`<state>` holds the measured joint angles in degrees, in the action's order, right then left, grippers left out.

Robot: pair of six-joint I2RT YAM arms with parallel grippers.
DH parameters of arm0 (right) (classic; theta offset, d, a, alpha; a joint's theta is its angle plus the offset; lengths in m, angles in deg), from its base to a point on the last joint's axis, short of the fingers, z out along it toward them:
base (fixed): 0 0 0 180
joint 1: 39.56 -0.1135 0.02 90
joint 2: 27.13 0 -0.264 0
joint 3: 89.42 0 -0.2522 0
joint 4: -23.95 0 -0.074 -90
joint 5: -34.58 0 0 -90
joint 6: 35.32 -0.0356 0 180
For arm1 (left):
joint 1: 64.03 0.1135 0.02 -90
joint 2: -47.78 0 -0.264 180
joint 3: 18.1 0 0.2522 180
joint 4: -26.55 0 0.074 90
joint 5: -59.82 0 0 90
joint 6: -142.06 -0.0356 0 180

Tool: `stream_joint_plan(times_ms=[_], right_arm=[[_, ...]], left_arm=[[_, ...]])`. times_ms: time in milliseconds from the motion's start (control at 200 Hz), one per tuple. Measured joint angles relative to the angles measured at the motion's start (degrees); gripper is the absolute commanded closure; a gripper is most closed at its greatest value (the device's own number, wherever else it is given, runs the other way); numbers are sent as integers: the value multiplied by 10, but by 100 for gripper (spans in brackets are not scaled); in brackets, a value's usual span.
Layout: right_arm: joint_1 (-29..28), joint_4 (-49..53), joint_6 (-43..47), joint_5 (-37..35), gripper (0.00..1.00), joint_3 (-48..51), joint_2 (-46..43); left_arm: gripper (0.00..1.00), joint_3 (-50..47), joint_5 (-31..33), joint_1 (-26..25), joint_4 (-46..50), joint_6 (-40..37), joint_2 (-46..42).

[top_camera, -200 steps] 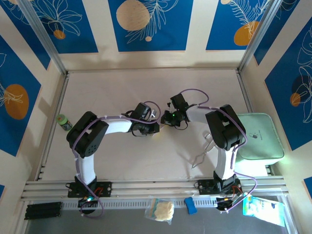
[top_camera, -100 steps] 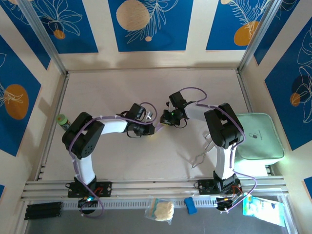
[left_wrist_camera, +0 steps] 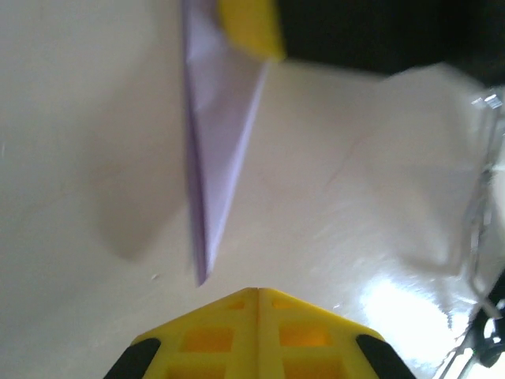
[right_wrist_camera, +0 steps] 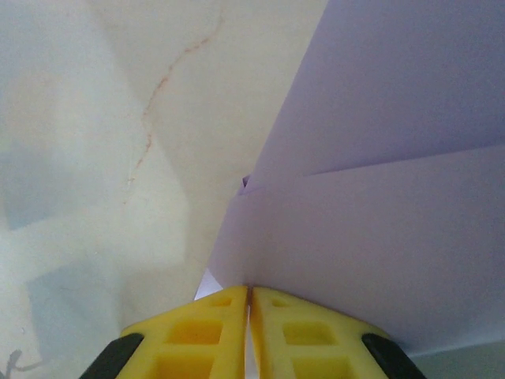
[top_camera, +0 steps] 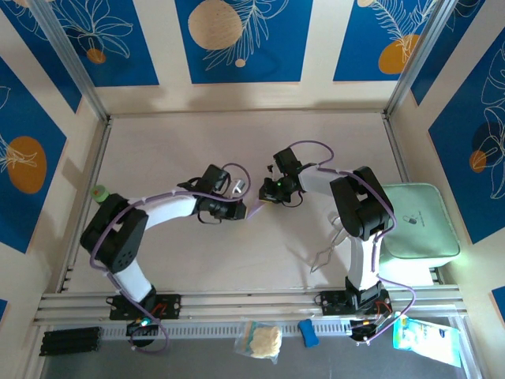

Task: Fold a paper plane with a square sheet of paper (pick it up from the middle)
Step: Fold the wing for the fifth time at the center of the table.

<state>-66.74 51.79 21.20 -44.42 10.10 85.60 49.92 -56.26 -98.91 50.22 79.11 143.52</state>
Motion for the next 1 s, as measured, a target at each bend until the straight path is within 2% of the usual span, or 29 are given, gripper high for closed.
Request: stream_joint_plan(times_ms=[130,305,565,1000], right_arm=[[-15,-16,7,18,86,7,0],[-34,-25,7,36,87,13,0],[-36,-27,5,47,86,16,0],[-25,-29,0,58,86,17,-1]], left_arm=[[93,-16,-3,0,-65,40,-6],[94,-31,-5,0,-108,82,31],[96,-32,-5,0,-132,106,67],[97,-31,4,-1,-132,104,89]])
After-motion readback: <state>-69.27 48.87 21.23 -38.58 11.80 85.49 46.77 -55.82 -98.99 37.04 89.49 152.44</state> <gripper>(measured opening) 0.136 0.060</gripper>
